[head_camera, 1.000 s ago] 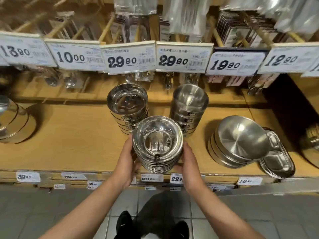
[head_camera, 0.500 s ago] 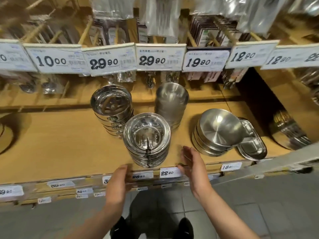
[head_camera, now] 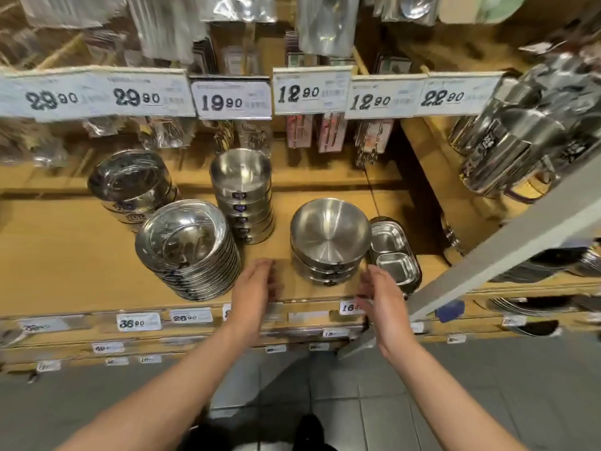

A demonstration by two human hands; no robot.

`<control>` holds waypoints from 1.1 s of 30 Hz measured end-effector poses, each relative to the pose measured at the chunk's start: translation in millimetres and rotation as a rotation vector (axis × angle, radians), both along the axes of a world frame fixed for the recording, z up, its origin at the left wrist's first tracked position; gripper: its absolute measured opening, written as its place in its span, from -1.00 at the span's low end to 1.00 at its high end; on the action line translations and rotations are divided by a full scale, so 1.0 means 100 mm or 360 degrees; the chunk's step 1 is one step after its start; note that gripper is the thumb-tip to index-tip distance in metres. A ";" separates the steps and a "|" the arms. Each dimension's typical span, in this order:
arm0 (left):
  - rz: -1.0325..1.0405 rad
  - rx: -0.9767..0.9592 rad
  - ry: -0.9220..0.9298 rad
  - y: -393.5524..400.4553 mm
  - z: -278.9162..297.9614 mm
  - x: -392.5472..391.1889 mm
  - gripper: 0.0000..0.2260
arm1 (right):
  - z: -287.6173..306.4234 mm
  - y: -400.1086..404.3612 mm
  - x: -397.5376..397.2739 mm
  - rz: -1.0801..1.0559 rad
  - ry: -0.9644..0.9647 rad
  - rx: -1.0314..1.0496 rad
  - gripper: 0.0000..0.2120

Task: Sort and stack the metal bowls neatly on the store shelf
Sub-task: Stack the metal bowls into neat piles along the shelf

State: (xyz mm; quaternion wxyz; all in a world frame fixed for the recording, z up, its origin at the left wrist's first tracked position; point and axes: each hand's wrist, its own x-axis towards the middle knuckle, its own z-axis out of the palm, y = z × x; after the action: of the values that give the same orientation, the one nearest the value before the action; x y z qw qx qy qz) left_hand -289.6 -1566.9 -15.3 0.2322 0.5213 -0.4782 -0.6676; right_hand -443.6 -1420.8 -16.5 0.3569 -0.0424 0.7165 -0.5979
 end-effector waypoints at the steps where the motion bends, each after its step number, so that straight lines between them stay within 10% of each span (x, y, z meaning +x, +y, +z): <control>1: -0.0039 0.0006 -0.0008 -0.04 -0.01 -0.09 -0.77 | 0.00 -0.04 -0.05 0.0016 0.0013 -0.0001 -0.68; 33: -0.0167 0.0324 0.0210 -0.06 0.09 -0.36 -0.66 | 0.38 -0.14 -0.13 0.0164 -0.0227 -0.0296 -0.68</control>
State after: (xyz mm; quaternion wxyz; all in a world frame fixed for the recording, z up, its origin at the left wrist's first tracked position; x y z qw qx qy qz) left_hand -325.1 -1572.8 -6.8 0.1738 0.4715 -0.4182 -0.7567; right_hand -456.6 -1434.3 21.9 0.4316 -0.0695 0.6276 -0.6442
